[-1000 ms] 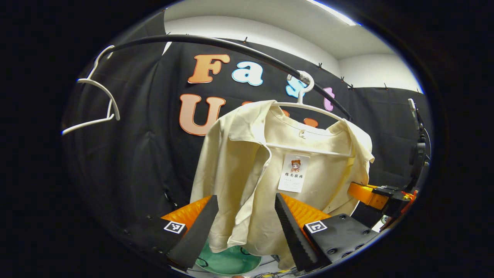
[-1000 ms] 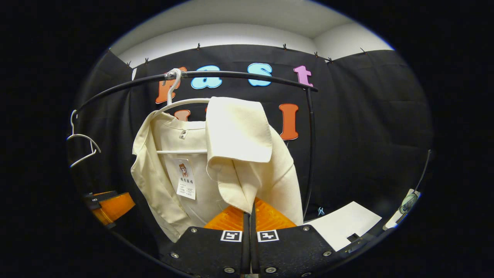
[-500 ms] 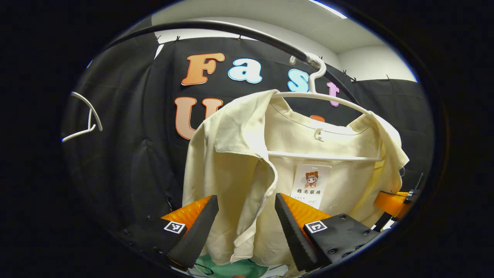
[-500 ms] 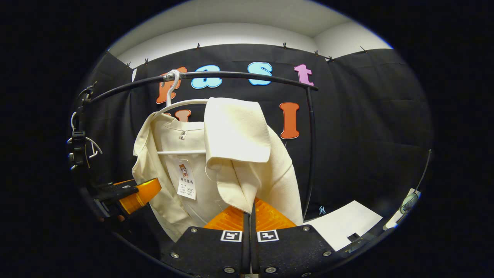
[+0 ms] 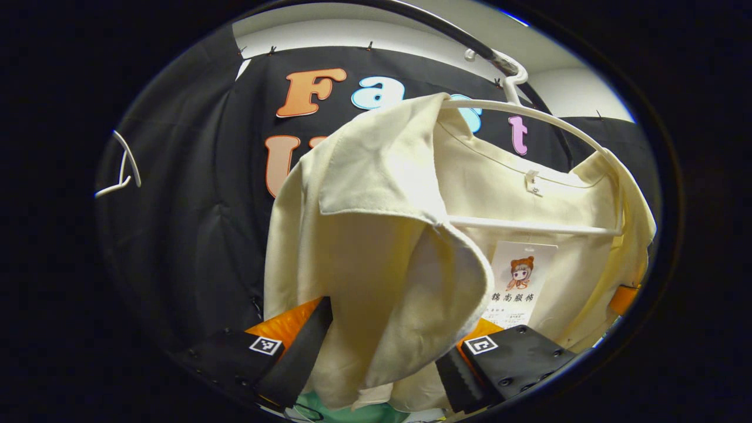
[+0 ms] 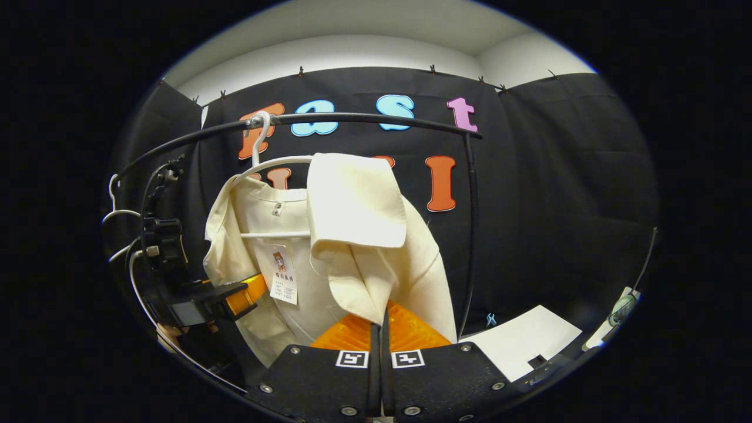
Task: Grasp the clothes on the hanger with both hands and then place them into the laundry hamper below.
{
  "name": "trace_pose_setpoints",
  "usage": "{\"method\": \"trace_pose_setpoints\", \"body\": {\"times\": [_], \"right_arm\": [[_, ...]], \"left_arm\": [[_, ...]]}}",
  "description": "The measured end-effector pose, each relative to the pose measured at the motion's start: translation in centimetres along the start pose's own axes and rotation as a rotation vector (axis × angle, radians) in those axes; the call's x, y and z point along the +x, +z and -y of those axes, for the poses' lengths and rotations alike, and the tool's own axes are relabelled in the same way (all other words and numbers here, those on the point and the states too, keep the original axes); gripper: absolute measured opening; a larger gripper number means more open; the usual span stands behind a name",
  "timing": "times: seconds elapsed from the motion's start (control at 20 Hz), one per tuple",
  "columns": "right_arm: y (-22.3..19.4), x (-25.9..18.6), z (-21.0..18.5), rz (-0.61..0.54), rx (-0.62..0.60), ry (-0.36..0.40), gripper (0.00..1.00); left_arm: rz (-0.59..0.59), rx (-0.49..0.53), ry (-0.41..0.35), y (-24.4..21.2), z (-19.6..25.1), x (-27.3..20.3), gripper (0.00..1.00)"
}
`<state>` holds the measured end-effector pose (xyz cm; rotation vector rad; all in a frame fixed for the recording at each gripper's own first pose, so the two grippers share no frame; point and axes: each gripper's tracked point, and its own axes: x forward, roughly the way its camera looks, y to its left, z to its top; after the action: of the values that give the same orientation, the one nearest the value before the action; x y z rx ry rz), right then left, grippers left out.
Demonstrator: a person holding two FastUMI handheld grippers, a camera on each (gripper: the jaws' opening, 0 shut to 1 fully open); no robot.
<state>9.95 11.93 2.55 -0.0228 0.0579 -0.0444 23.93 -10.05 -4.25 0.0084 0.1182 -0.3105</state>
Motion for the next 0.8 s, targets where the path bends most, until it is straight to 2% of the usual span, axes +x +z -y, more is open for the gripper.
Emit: {"method": "trace_pose_setpoints", "body": {"times": [0.2, 0.3, 0.35, 0.4, 0.45, 0.55, 0.65, 0.7, 0.8], "right_arm": [[0.2, -0.3, -0.1, 0.003, -0.007, 0.001, 0.00], [0.5, -0.4, 0.1, 0.008, -0.002, -0.003, 0.00], [0.7, -0.4, 0.2, 0.011, 0.002, -0.006, 0.00], [0.9, -0.5, 0.4, 0.014, 0.005, -0.008, 0.00], [1.2, -0.5, 0.5, 0.019, 0.005, -0.010, 0.00], [1.8, -0.7, 0.9, 0.031, 0.003, -0.013, 0.00], [2.3, -0.8, 0.9, 0.042, 0.006, -0.013, 0.00], [2.6, -0.9, 1.1, 0.045, 0.002, -0.012, 0.00], [3.4, -1.0, 1.5, 0.062, -0.007, -0.016, 0.00]], "left_arm": [[0.001, 0.011, -0.005, -0.2, 0.0, 0.6, 0.99], [0.001, -0.005, -0.003, 0.0, -0.1, 0.6, 0.87], [0.000, -0.018, -0.002, -0.2, -0.1, 0.7, 0.87], [-0.003, -0.028, -0.008, -0.2, -0.1, 0.7, 0.73], [-0.005, -0.029, 0.006, -0.3, -0.6, 0.6, 0.71], [-0.013, -0.021, 0.017, -0.5, -1.3, 0.7, 0.51], [-0.025, -0.007, 0.046, -0.4, -2.3, 0.4, 0.38], [-0.034, -0.005, 0.055, -0.4, -2.7, 0.2, 0.27], [-0.019, -0.020, 0.061, 0.3, -3.3, 0.1, 0.17]]}}
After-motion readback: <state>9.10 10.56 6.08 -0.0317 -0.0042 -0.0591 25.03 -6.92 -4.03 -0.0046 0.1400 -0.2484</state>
